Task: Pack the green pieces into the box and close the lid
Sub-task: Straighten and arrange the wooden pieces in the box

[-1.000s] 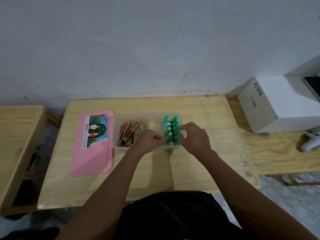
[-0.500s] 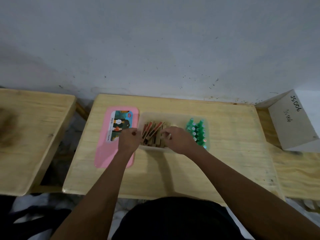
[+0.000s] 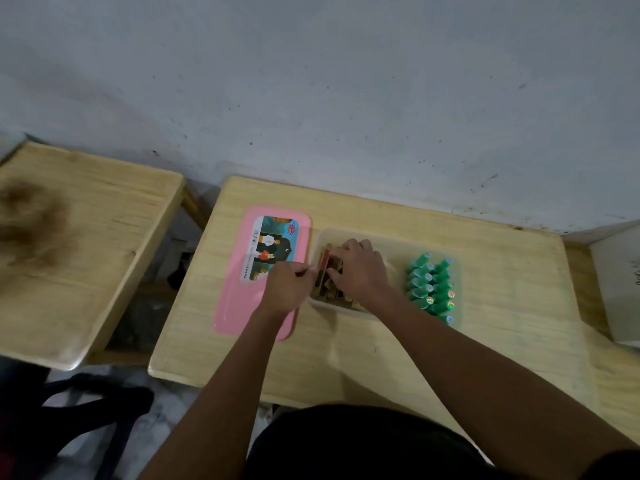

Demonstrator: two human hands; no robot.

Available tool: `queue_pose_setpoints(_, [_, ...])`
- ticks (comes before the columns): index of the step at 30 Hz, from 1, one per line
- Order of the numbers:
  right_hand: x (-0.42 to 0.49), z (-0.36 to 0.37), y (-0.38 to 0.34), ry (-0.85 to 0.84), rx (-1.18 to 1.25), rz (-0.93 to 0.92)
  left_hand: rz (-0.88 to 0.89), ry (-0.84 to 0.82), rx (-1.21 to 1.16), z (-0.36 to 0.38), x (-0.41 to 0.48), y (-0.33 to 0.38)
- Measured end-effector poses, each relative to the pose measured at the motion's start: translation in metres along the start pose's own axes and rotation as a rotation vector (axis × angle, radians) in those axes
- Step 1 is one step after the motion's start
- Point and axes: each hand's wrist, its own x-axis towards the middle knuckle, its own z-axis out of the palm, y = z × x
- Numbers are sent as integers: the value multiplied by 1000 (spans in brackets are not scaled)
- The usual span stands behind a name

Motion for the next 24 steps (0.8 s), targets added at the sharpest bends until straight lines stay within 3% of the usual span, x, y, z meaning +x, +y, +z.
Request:
queue_pose_setpoints(9, [-4,4,1,11,66,0,-19,25,1,2,-1,0])
queue_pose_setpoints(13, [-4,-11,17,154,168,161,-38,25,-8,3,-2,2])
queue_pose_setpoints(18, [-9,-13,30,-35,182,252,-52,37,-16,2,-2,3])
queue_pose_setpoints(24, [-10,-3,15,-65,274,137,-45,50,2,3,-3,5])
